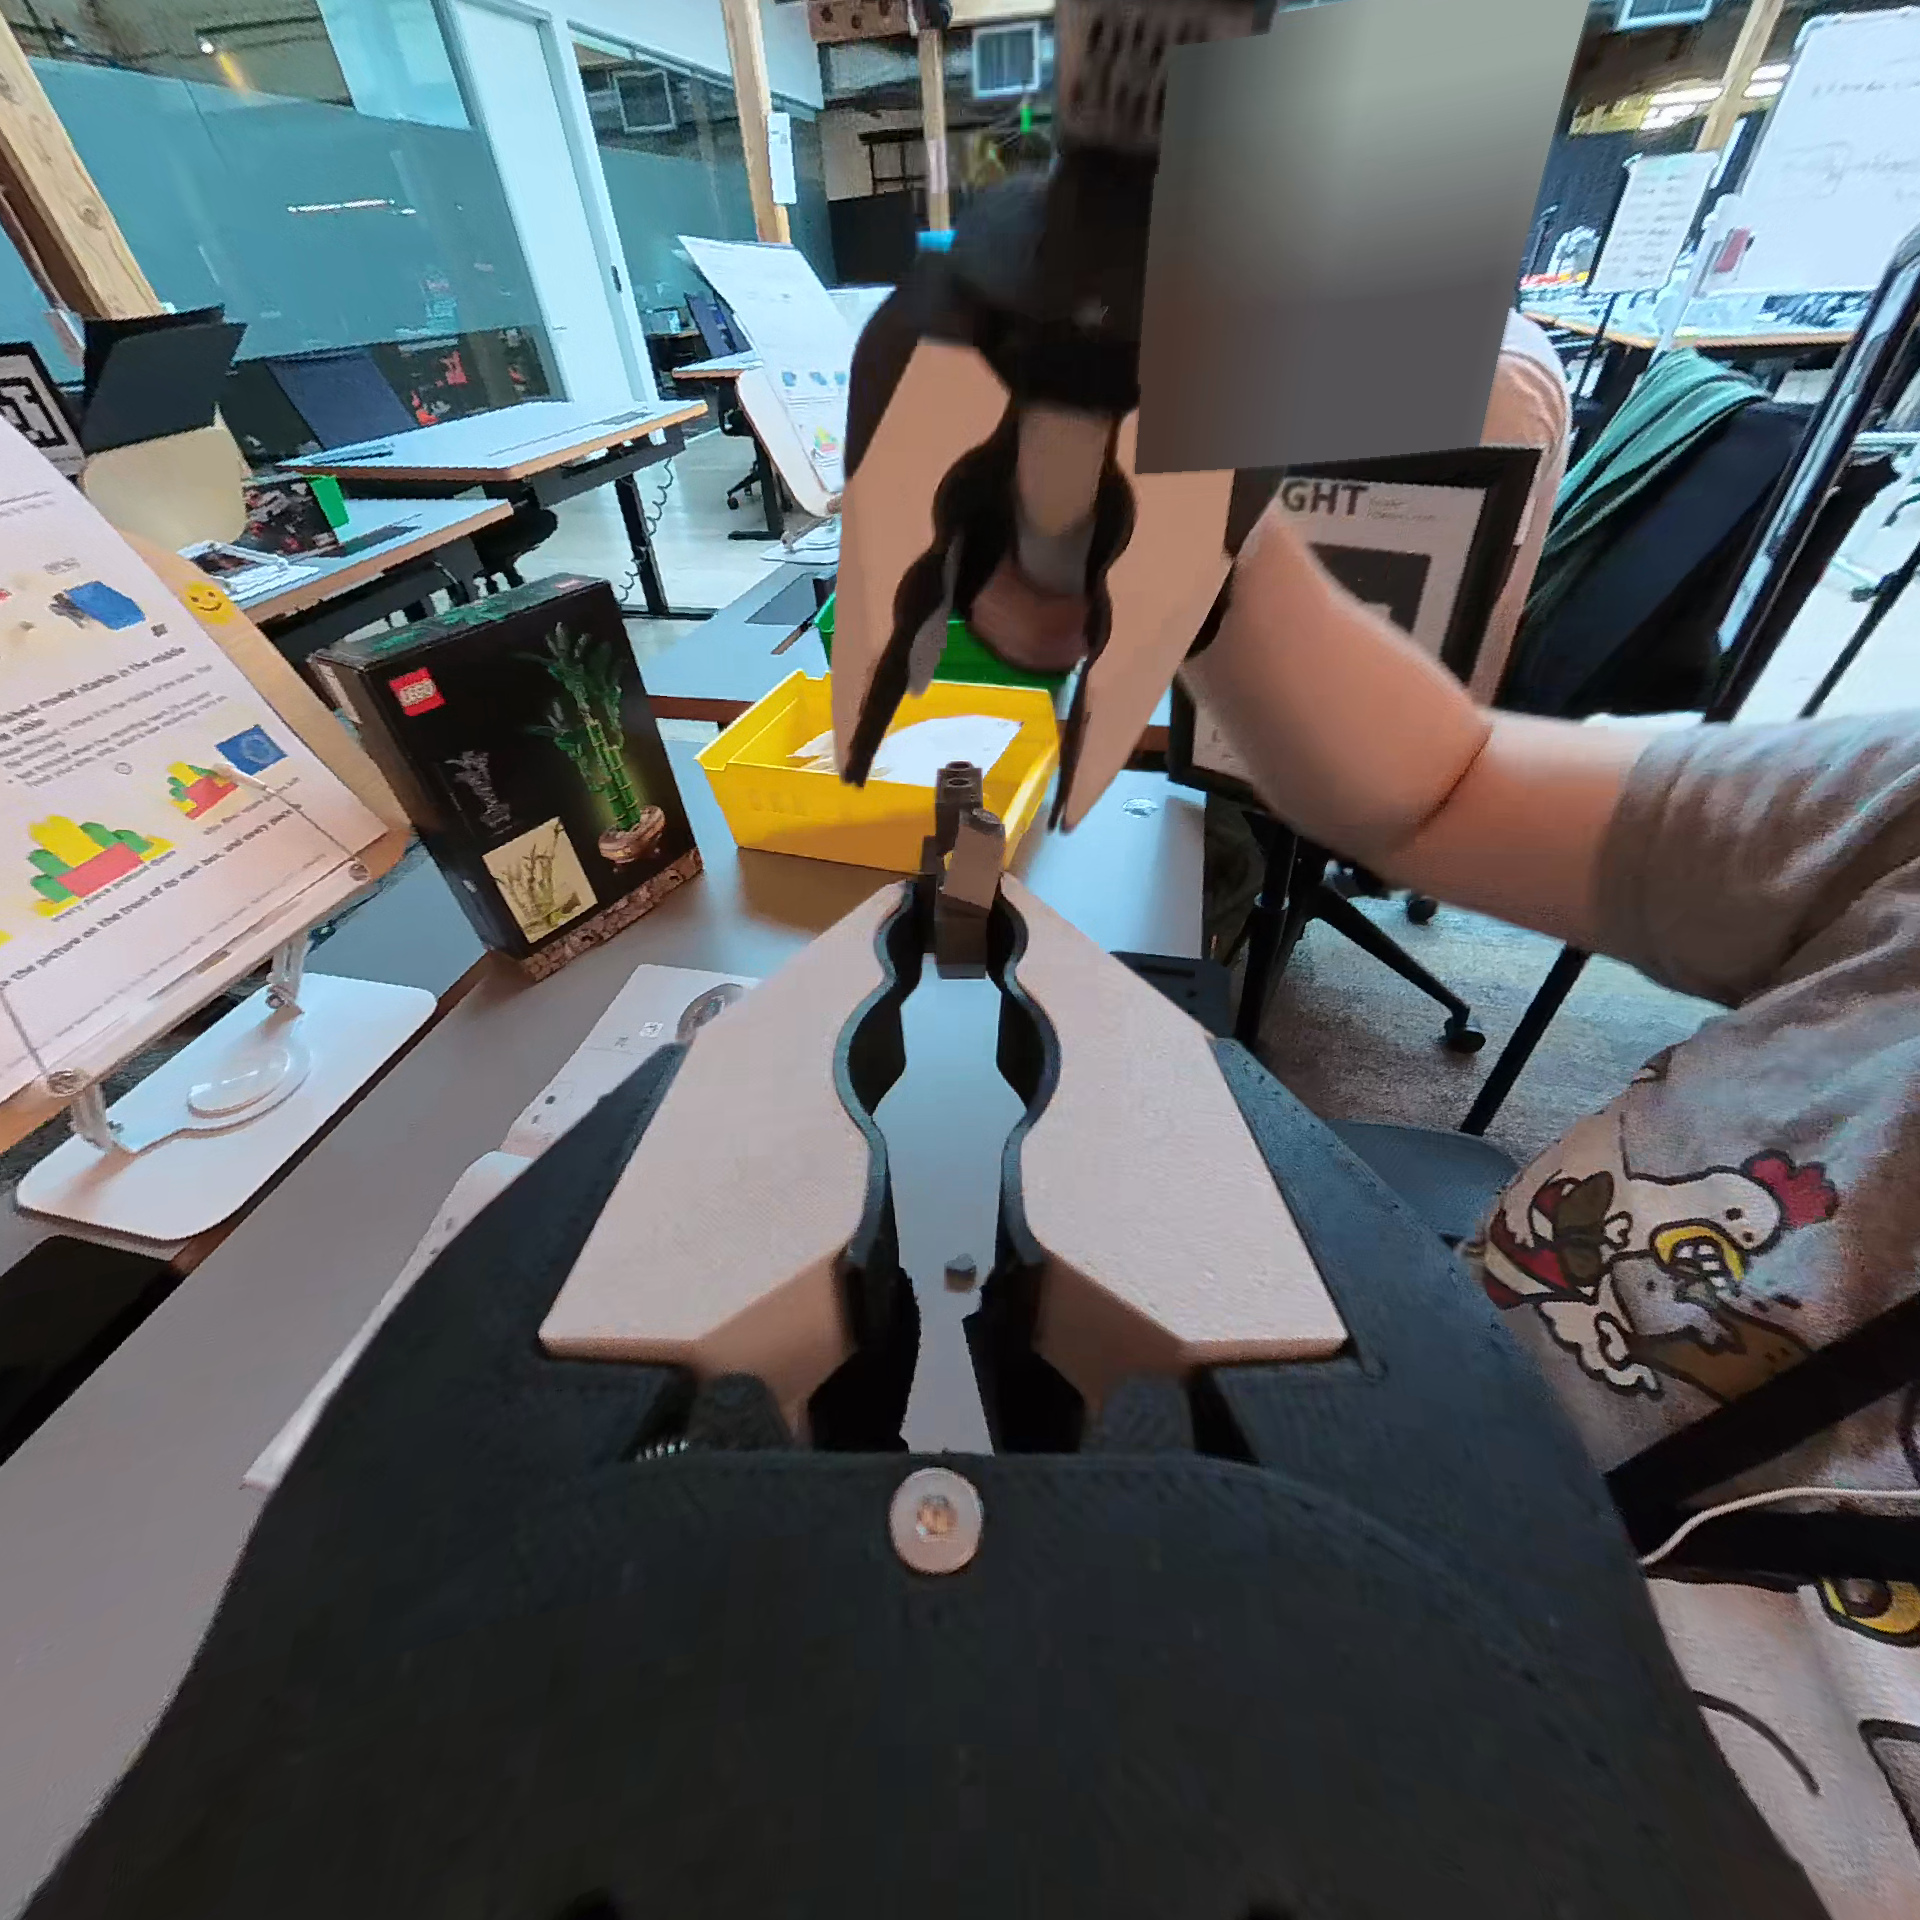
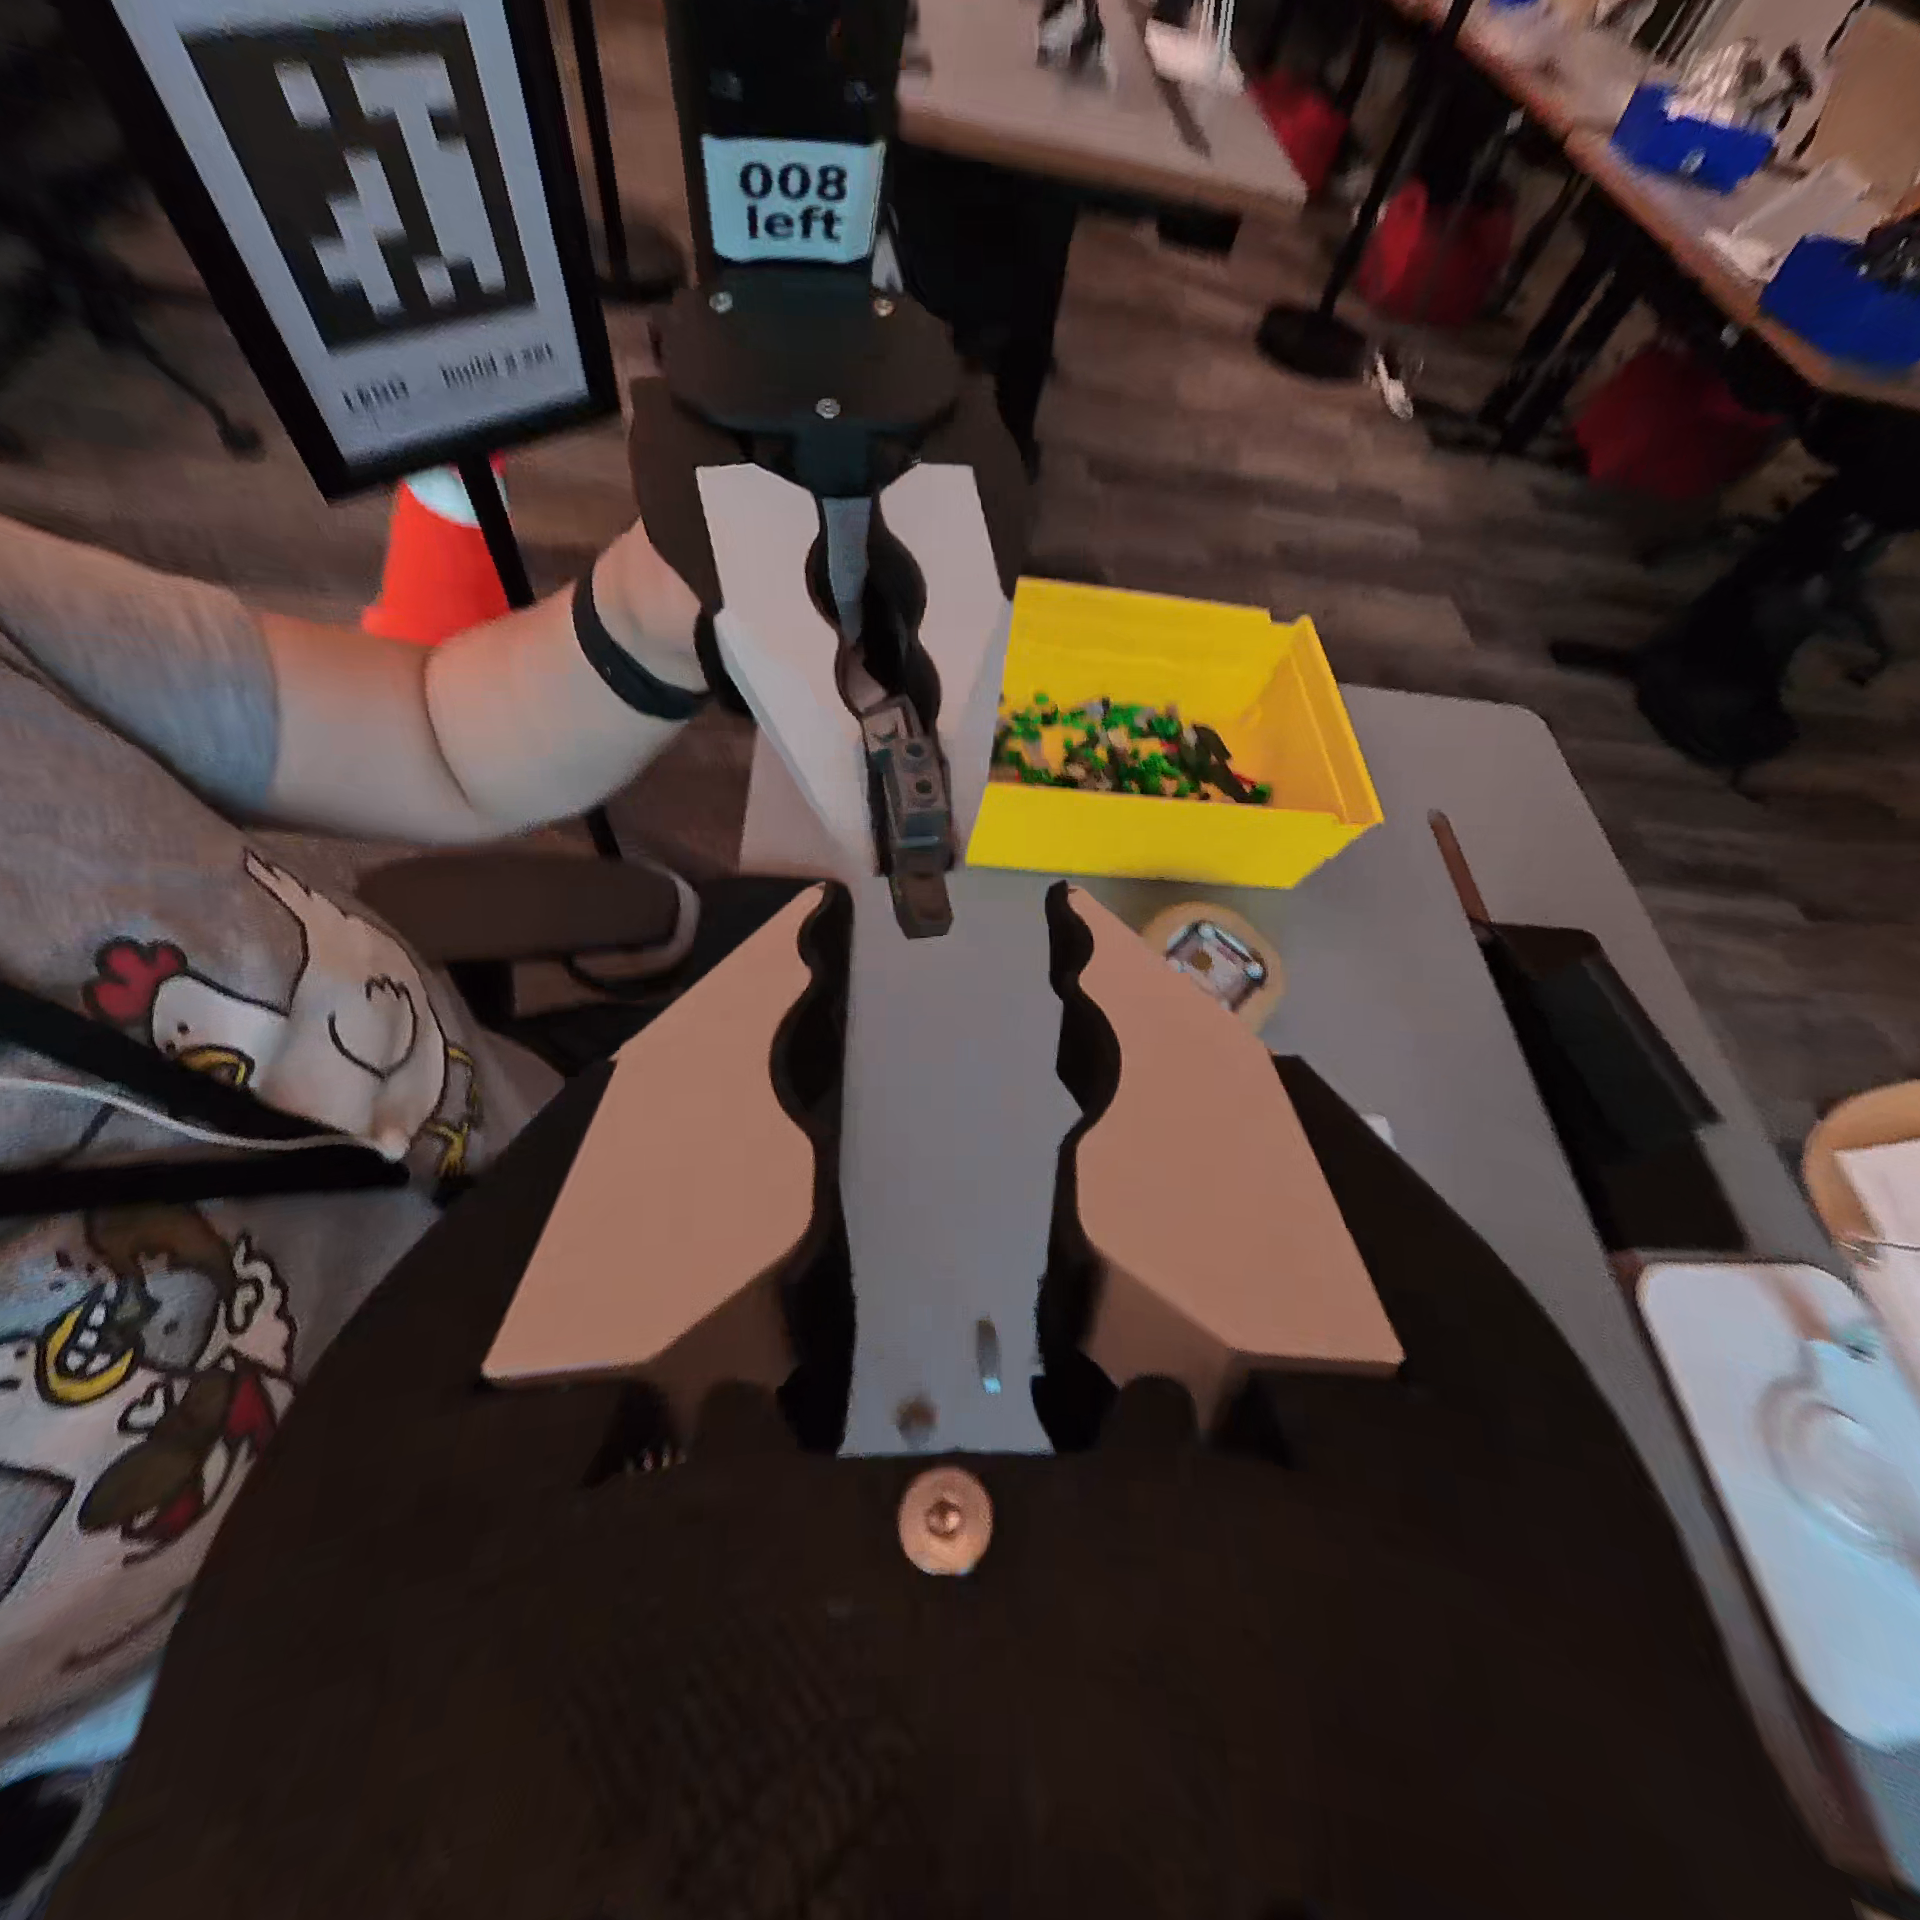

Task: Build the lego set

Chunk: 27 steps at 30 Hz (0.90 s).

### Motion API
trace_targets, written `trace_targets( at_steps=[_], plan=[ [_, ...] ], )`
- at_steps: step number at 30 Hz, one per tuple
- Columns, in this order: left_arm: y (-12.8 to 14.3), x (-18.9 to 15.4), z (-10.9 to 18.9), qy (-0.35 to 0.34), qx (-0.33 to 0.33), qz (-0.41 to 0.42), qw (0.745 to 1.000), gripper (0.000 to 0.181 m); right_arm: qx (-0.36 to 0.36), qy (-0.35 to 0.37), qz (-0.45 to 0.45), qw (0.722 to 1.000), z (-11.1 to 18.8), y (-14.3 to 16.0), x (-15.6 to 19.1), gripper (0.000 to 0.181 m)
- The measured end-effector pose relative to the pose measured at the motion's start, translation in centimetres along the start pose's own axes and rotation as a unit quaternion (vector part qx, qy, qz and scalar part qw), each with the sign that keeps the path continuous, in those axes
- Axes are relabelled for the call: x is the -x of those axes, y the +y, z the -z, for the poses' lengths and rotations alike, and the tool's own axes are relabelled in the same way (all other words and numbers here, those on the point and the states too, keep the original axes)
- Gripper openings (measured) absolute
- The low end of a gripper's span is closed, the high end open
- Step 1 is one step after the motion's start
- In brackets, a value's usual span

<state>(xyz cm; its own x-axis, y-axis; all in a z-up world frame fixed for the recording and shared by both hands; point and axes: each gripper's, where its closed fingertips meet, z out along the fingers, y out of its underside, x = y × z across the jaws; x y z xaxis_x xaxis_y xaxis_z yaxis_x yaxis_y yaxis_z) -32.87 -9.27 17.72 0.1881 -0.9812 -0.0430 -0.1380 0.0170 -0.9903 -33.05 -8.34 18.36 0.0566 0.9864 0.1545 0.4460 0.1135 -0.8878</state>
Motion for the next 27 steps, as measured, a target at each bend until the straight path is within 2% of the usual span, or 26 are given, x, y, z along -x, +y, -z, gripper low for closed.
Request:
trace_targets(
  at_steps=[3, 8, 9, 17, 27],
  plan=[
    [0.0, -0.3, -0.5, 0.014, 0.012, 0.01, 1.0, 0.009, -0.071, -0.043, -0.047, 0.995, -0.6, 0.6, 0.1, 0.037],
    [0.5, -0.1, -1.1, 0.022, 0.033, 0.028, 0.999, 0.009, -0.169, -0.127, -0.087, 0.973, -0.5, 1.2, 0.7, 0.007],
    [0.6, 0.0, -1.2, 0.026, 0.035, 0.035, 0.998, 0.01, -0.181, -0.137, -0.093, 0.97, -0.4, 1.3, 0.7, 0.007],
    [1.9, 0.9, -2.0, 0.038, 0.048, 0.071, 0.996, 0.009, -0.231, -0.168, -0.137, 0.949, -0.7, 2.6, -0.1, 0.008],
    [5.7, 2.8, -3.8, 0.036, 0.072, 0.098, 0.992, 0.009, -0.232, -0.156, -0.163, 0.946, -1.9, 6.8, -1.7, 0.006]
  ],
)
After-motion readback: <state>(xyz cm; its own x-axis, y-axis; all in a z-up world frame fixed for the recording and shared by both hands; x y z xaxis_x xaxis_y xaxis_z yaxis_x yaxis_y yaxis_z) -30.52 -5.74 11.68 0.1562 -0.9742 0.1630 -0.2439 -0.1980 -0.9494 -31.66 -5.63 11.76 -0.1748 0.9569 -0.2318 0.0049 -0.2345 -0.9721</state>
